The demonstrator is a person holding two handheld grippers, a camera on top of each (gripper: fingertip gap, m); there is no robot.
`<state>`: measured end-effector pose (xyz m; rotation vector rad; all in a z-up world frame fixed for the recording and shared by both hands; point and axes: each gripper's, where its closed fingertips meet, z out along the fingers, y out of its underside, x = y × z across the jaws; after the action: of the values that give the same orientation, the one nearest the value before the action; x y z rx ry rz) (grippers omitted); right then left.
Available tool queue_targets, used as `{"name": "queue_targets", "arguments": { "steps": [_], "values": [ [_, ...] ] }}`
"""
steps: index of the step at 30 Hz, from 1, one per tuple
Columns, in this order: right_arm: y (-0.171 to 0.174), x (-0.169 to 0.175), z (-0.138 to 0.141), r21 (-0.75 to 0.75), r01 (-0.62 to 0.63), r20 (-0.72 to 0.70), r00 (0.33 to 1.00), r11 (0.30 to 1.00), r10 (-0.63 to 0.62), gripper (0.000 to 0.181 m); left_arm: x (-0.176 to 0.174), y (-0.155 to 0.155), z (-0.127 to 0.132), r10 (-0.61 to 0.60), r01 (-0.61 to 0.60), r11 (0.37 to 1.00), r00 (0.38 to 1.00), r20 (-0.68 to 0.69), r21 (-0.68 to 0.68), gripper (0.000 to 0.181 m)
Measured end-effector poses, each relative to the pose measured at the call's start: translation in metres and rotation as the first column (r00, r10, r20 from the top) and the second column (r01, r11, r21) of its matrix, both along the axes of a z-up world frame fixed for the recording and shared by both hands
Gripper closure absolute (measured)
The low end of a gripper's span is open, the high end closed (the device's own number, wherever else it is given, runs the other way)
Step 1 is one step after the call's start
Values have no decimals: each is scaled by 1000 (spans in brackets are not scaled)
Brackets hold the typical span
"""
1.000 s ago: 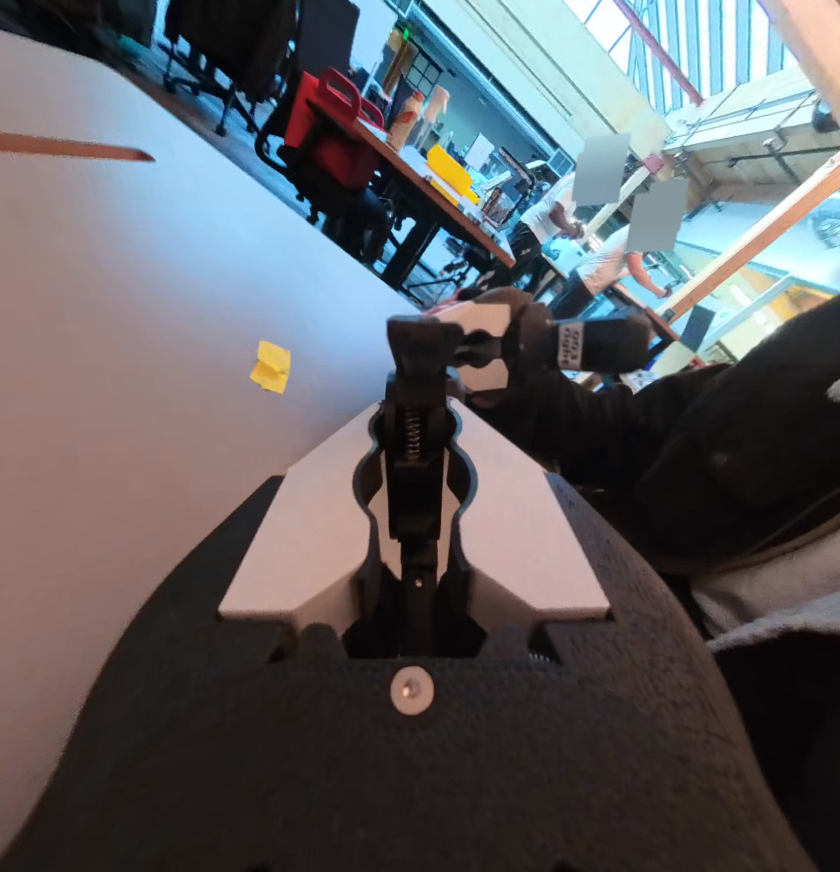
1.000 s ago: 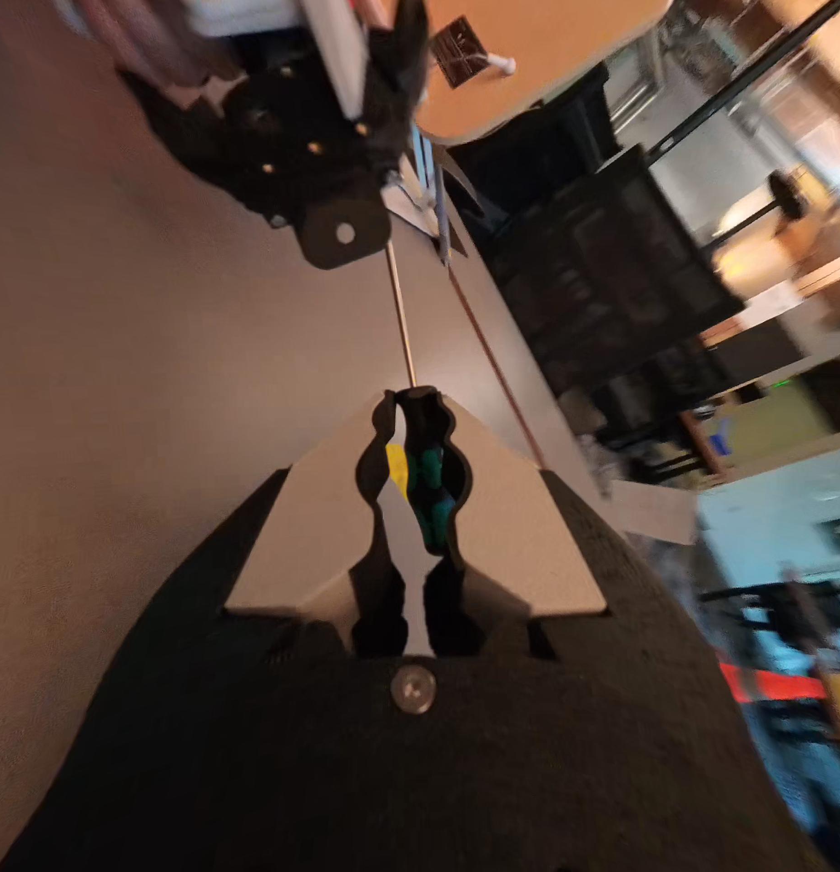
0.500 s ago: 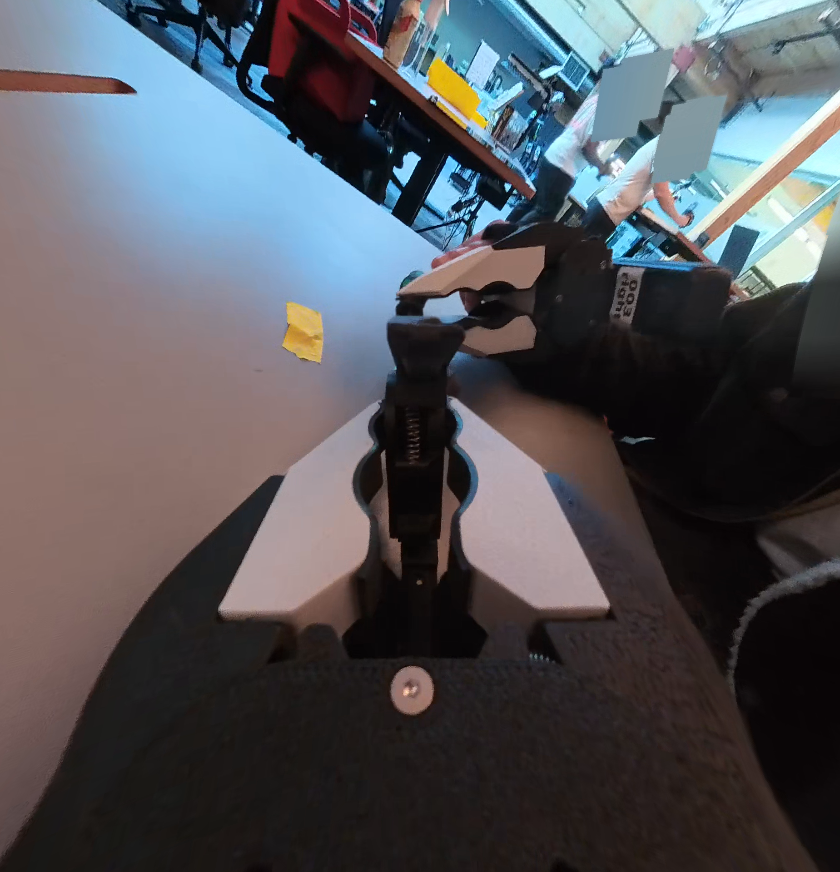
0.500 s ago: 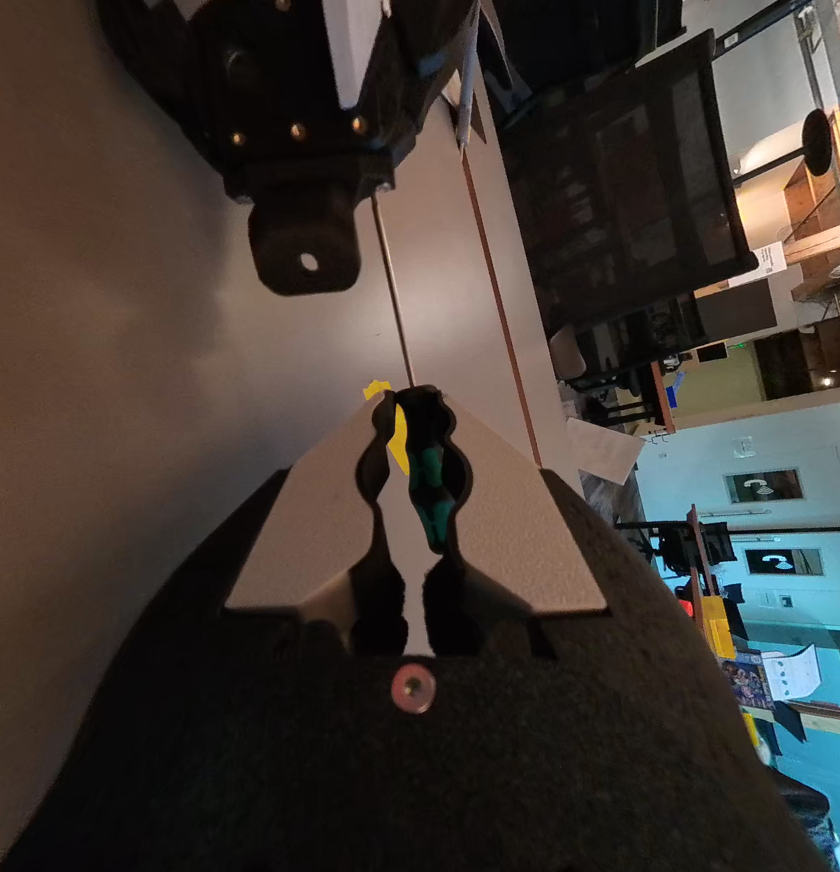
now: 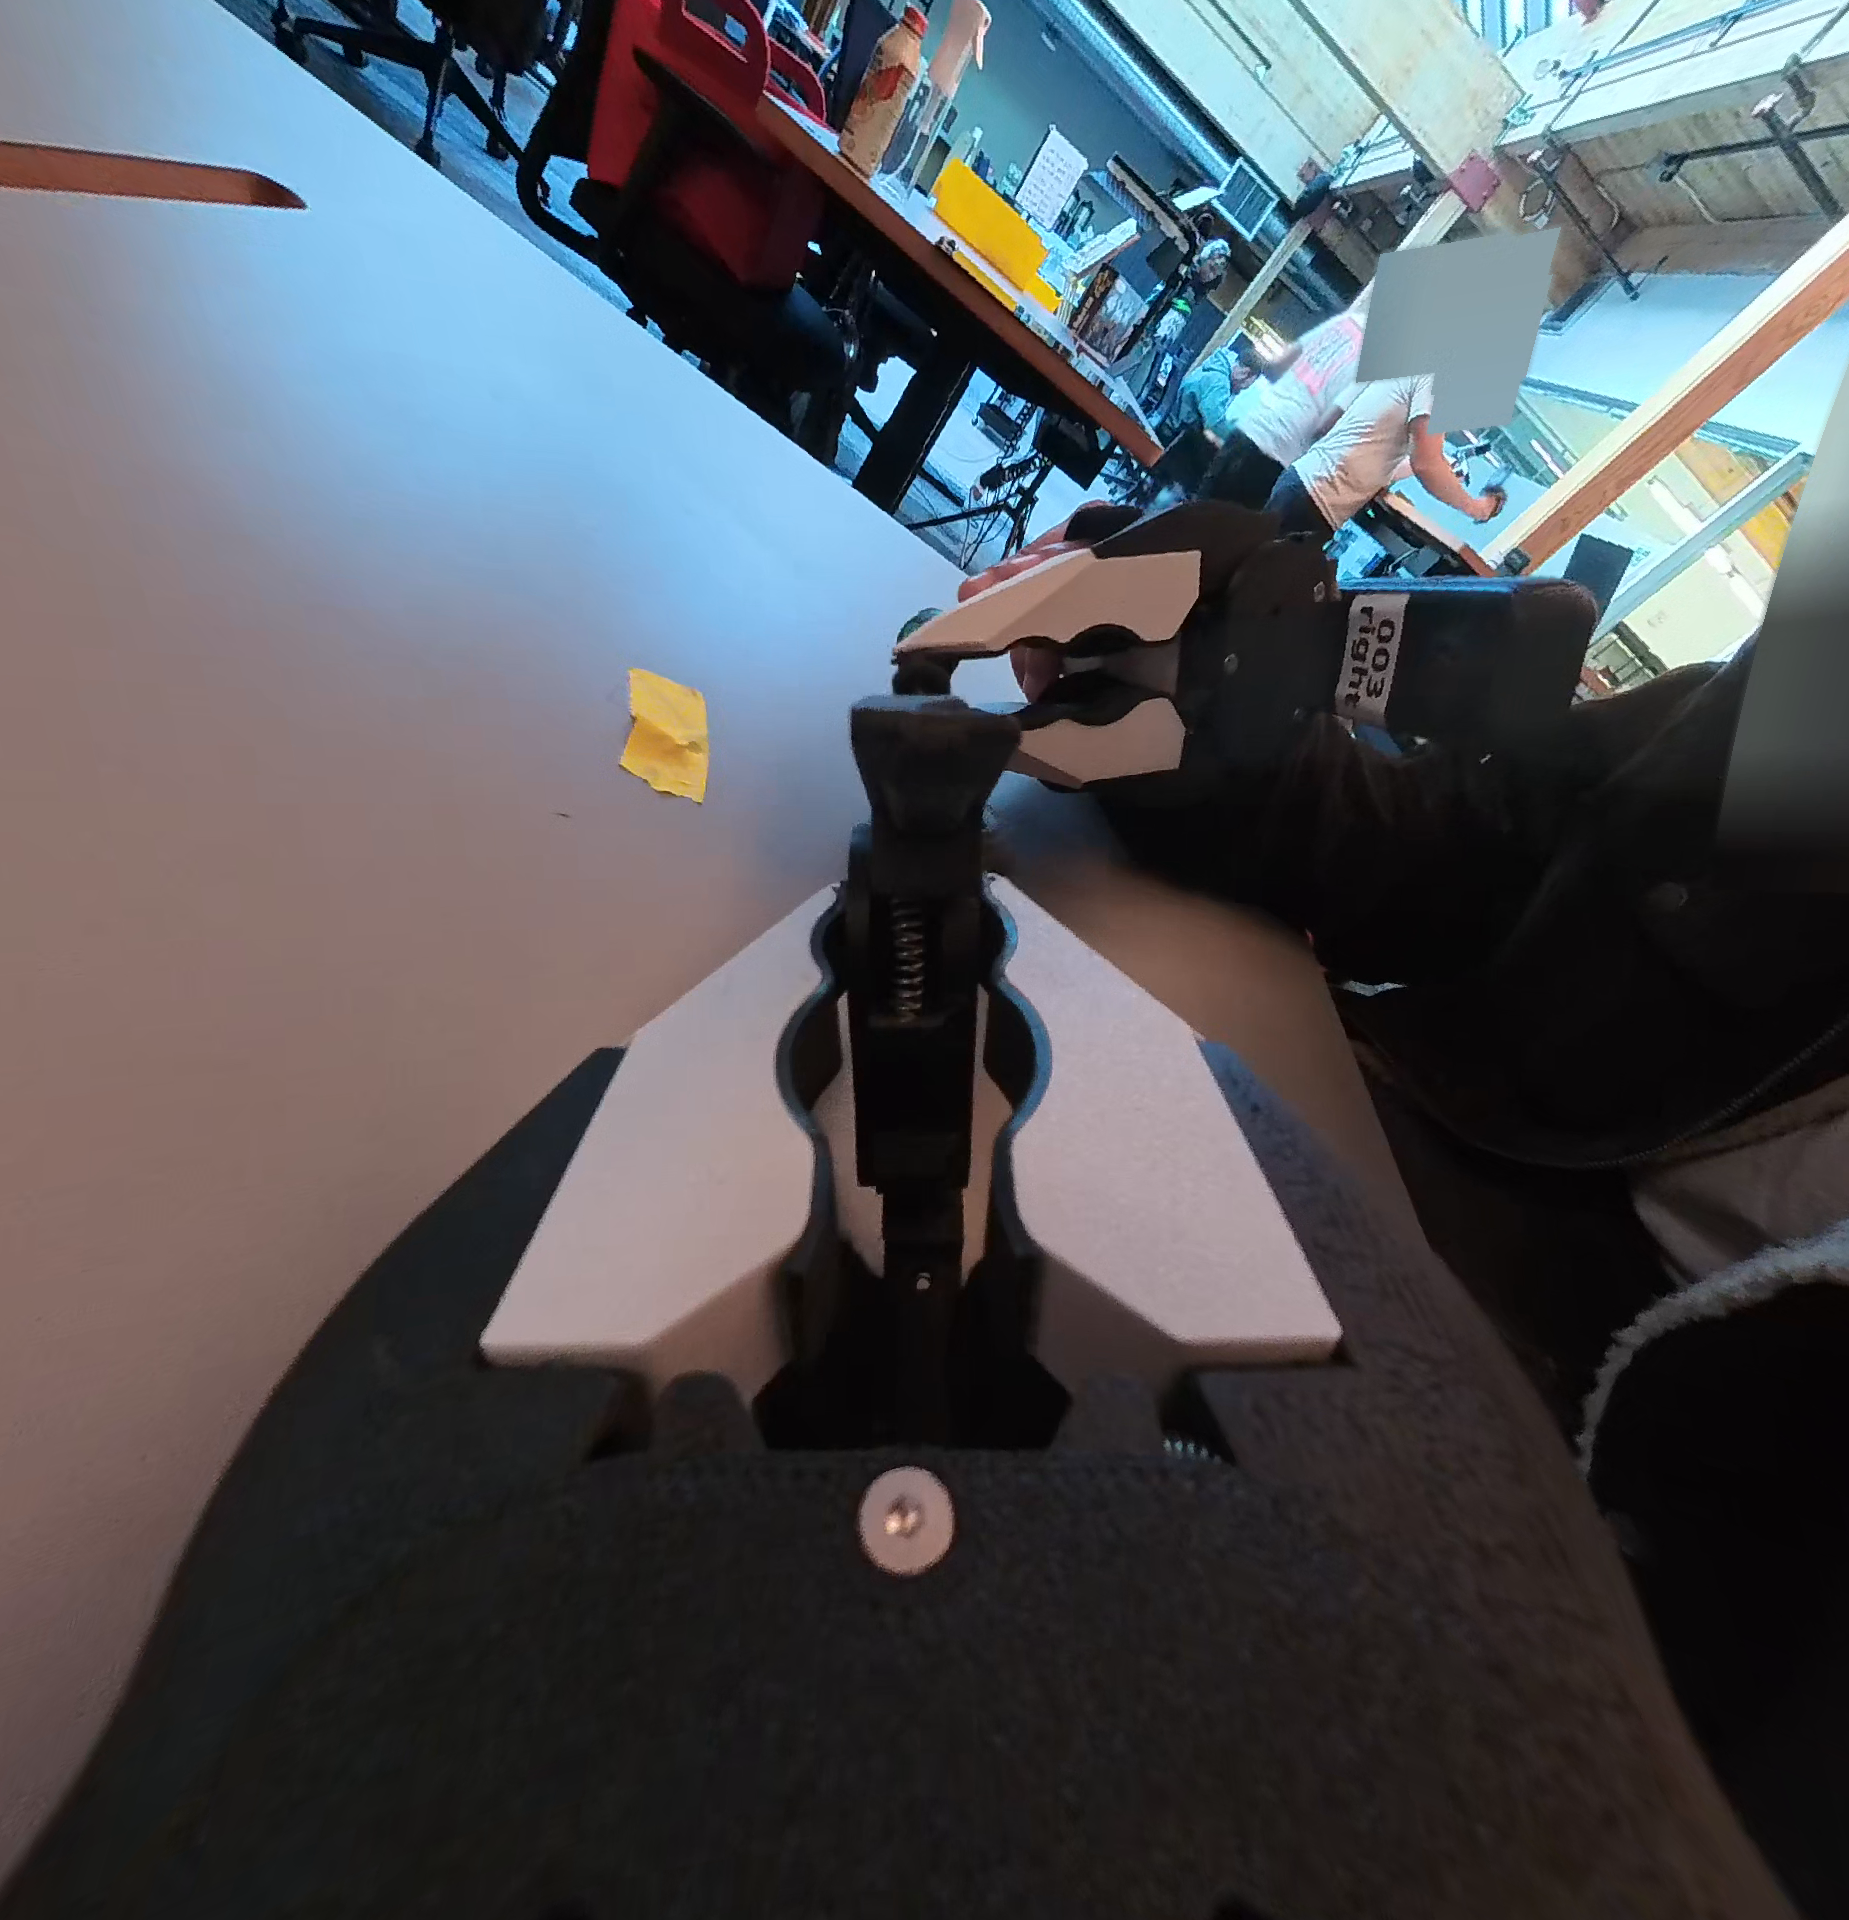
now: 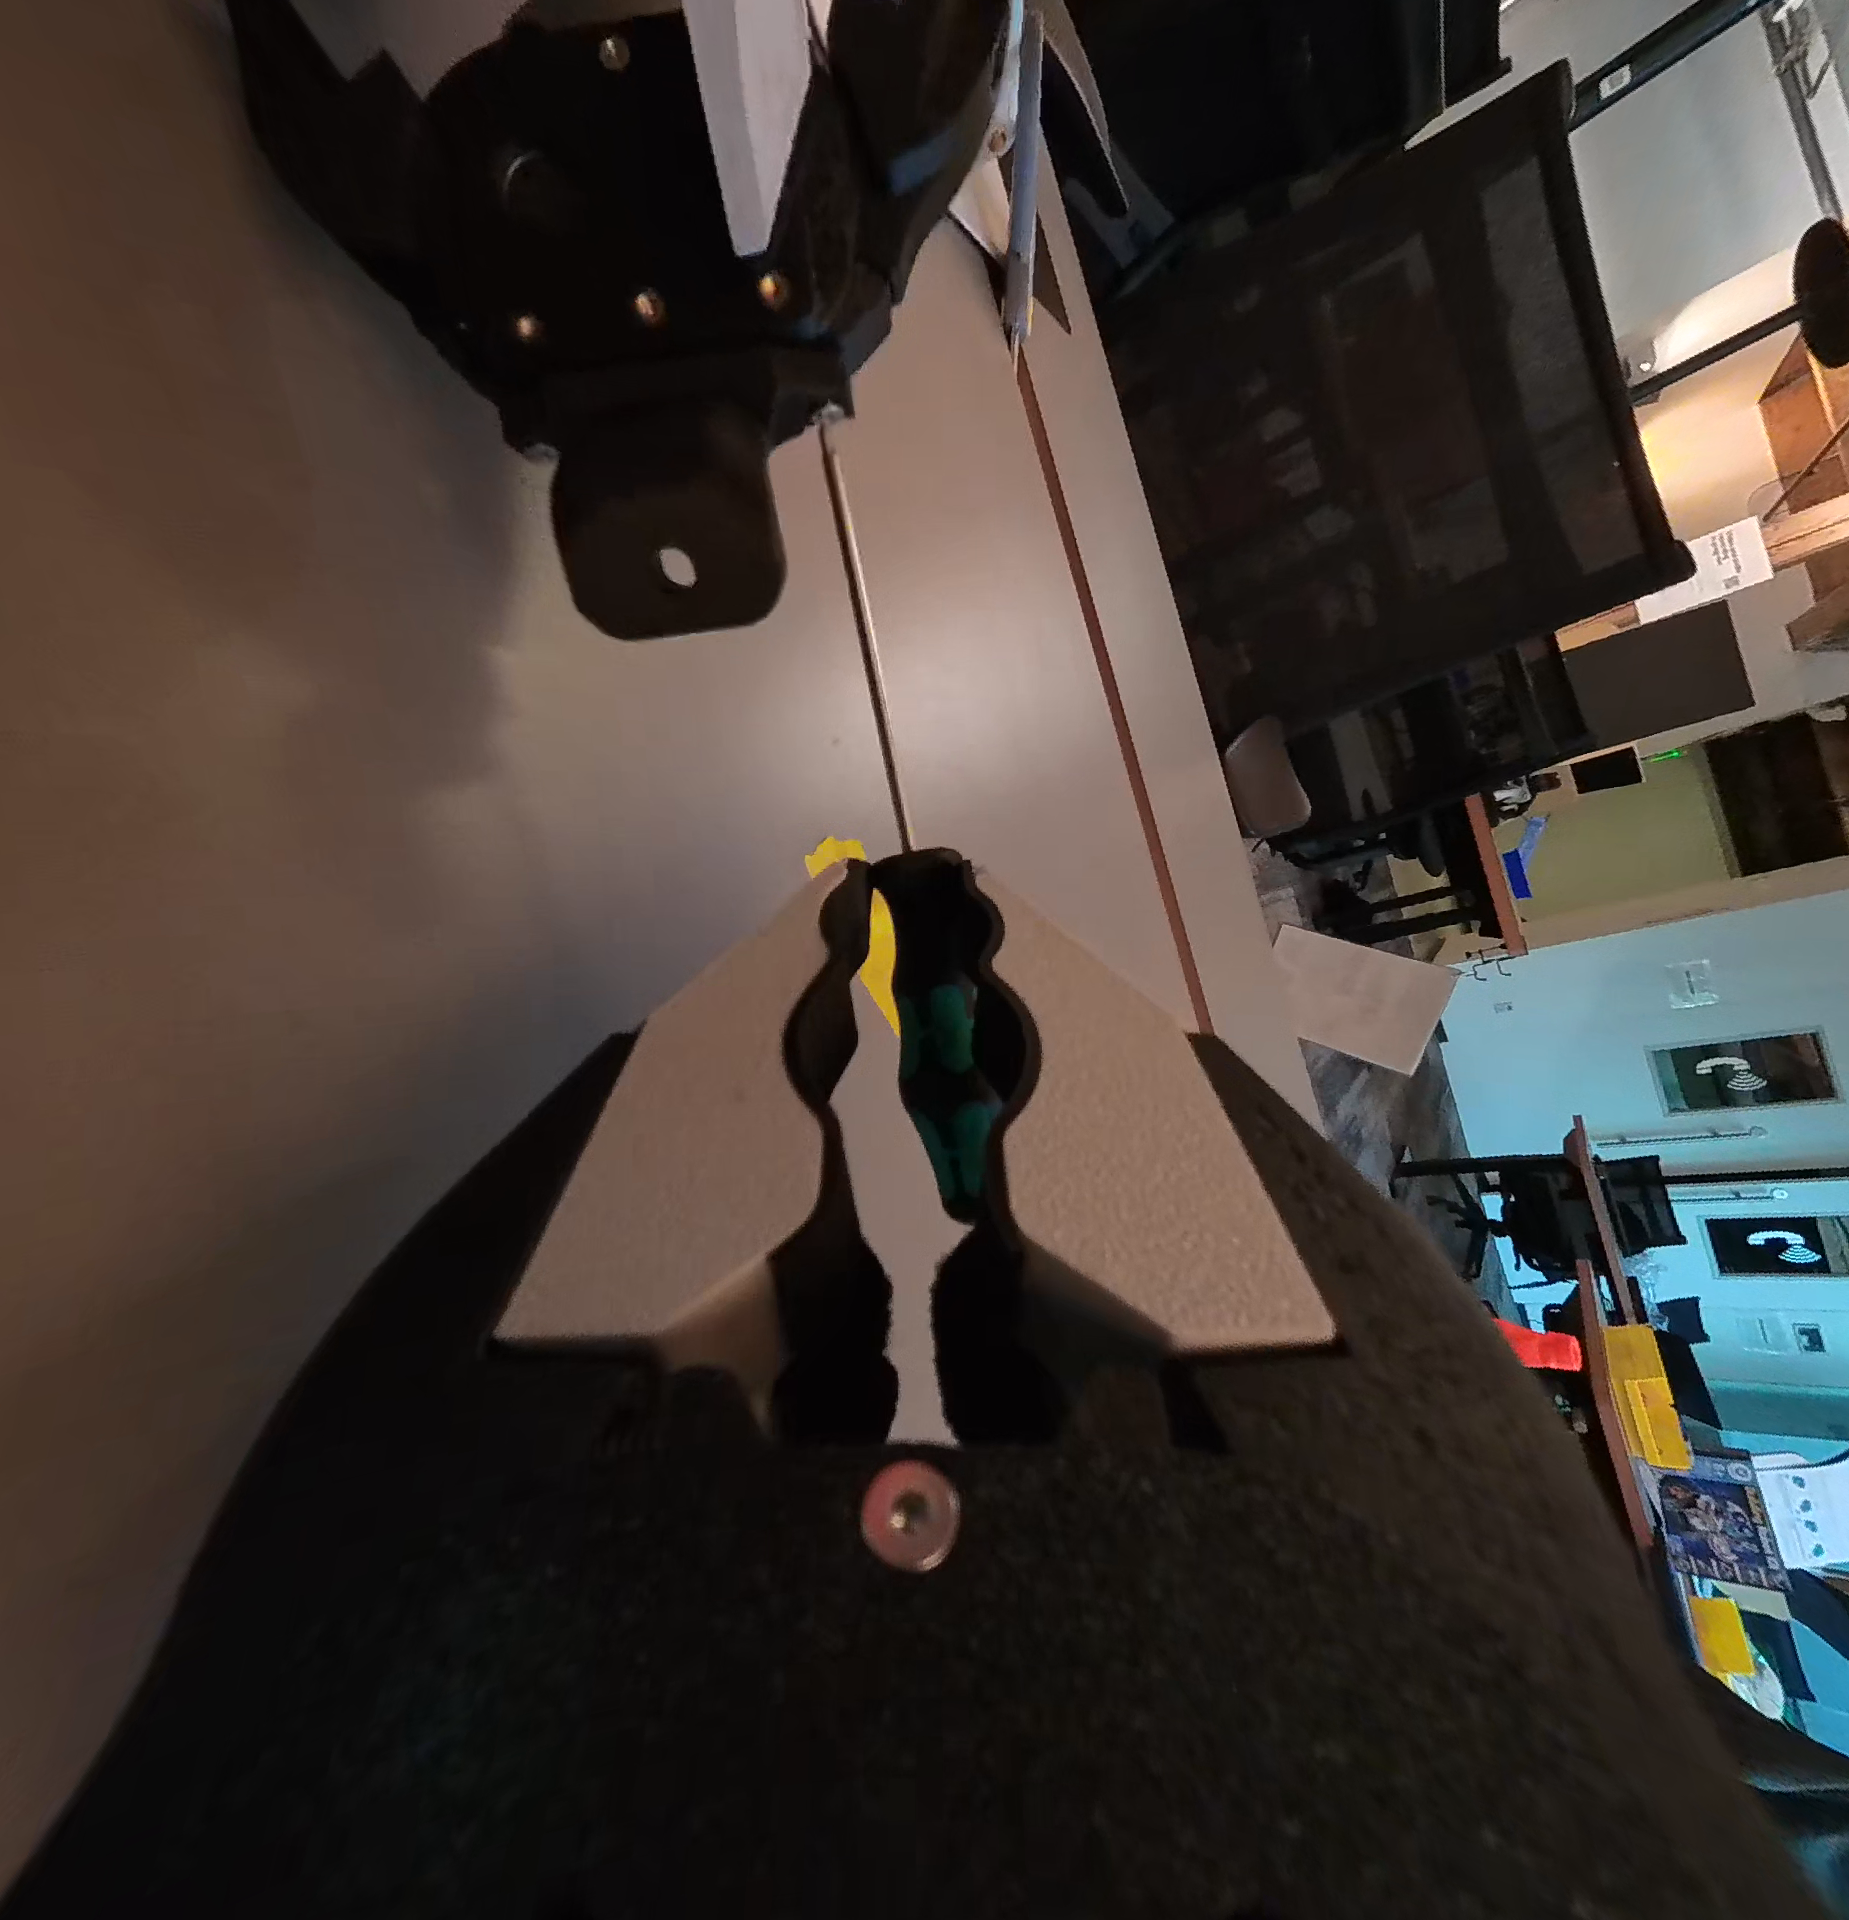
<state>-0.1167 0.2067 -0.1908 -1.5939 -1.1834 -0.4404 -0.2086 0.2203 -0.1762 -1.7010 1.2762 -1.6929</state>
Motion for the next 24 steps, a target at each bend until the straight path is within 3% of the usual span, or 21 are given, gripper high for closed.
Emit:
{"name": "queue_targets", "arguments": {
  "steps": [1,24],
  "values": [
    [-1,0,0,0,-4,-4,1000,1000,4,166,0,1,0,4,-4,1000,1000,1,-2,160],
    [0,-3,0,-5,-4,-34,999,1000,3,166,-1,-2,1,-12,12,1000,1000,9,-8,160]
  ]
}}
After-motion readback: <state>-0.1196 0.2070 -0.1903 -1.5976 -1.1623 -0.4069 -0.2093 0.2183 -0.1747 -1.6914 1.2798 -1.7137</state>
